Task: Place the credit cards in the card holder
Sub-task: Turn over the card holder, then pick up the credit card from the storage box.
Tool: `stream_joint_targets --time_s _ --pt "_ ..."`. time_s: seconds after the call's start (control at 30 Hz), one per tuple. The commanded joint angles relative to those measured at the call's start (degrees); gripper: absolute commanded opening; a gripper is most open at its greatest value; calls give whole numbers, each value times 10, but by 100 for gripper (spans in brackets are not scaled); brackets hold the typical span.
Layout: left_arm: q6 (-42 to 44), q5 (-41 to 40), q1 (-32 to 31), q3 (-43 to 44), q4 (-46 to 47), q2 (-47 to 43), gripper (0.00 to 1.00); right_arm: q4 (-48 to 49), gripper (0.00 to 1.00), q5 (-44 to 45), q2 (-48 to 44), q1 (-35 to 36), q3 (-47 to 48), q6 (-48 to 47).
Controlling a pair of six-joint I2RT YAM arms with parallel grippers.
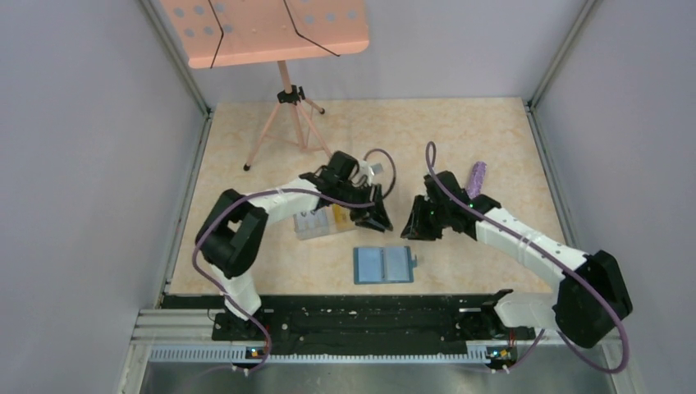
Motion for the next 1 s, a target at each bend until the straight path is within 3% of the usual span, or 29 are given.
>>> stream_joint_targets --time_s 0.0,0.1,0.27,0.4,0.5,0.67,0.97 --pt "-59 40 74 -73 143 -98 46 41 27 -30 54 -8 75 -29" --pt "-61 42 132 -115 148 -139 46 43 30 -45 100 -8 119 -47" --pt "6 10 230 -144 58 -184 46 45 35 -71 188 -1 206 -72" --pt "97 -48 294 -139 -59 -211 46 45 36 -93 266 19 287 -83" --pt "147 -135 312 -121 -138 -232 46 44 36 -104 322 40 353 -87" --pt "186 -278 315 -88 -224 -227 47 44 26 -123 415 78 451 -89" --pt "180 -269 312 -79 -223 -180 48 33 0 -112 531 116 534 -105"
